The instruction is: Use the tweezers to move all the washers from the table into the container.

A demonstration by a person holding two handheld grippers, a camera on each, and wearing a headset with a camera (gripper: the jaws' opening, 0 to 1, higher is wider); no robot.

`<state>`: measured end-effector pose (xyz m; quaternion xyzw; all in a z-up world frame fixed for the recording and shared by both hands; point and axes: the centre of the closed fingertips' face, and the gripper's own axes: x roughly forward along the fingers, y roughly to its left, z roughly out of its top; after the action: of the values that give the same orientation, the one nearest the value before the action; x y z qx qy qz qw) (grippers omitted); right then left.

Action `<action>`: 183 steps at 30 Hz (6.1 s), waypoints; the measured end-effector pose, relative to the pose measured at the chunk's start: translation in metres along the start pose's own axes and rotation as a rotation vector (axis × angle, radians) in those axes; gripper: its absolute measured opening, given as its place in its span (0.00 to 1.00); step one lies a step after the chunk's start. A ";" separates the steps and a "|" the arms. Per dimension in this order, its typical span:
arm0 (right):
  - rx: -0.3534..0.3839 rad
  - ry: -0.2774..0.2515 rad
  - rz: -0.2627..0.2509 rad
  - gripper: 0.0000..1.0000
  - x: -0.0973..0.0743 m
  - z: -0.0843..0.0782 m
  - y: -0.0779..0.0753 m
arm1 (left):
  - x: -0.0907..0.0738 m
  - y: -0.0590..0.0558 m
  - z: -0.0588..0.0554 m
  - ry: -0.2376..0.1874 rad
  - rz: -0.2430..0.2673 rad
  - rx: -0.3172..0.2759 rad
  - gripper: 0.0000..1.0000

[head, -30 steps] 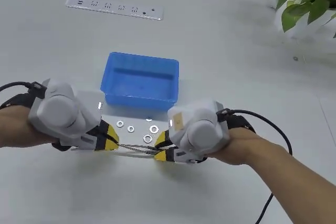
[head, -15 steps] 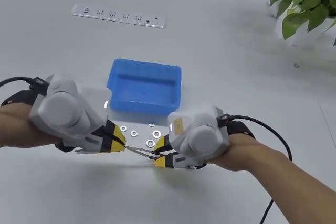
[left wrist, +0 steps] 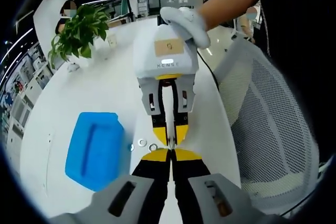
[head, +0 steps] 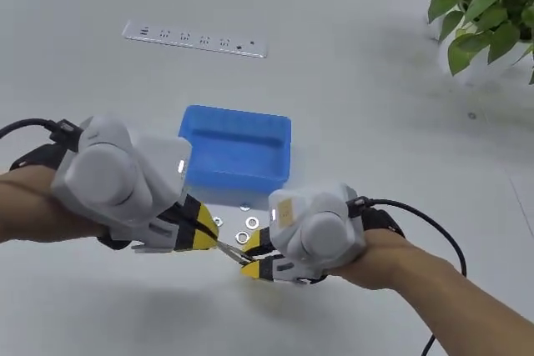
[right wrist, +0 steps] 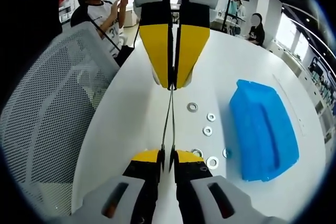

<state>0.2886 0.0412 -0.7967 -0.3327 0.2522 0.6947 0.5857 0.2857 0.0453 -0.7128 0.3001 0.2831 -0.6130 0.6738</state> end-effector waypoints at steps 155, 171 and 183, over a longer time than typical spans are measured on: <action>0.019 -0.073 -0.135 0.09 -0.044 0.043 -0.061 | -0.034 0.055 0.054 -0.082 0.023 0.097 0.05; -0.007 -0.086 -0.170 0.09 -0.057 0.055 -0.097 | -0.049 0.087 0.063 -0.075 0.045 0.135 0.05; -0.006 -0.093 -0.188 0.09 -0.057 0.051 -0.124 | -0.046 0.111 0.061 -0.068 0.049 0.147 0.05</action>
<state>0.4070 0.0653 -0.7156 -0.3242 0.1904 0.6522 0.6583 0.3934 0.0372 -0.6323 0.3347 0.2070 -0.6252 0.6740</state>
